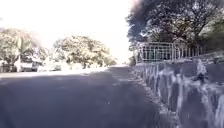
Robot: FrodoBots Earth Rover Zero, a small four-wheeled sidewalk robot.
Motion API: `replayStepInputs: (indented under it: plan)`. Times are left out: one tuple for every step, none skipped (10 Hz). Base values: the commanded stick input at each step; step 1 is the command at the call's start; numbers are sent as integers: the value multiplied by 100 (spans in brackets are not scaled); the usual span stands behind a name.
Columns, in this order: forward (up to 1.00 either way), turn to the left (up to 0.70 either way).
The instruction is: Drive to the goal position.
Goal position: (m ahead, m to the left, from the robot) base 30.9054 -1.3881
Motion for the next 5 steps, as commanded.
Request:
replayStepInputs:
  plan:
    - [100, 0]
    - [100, 0]
    - [100, 0]
    - [100, 0]
    - [100, 0]
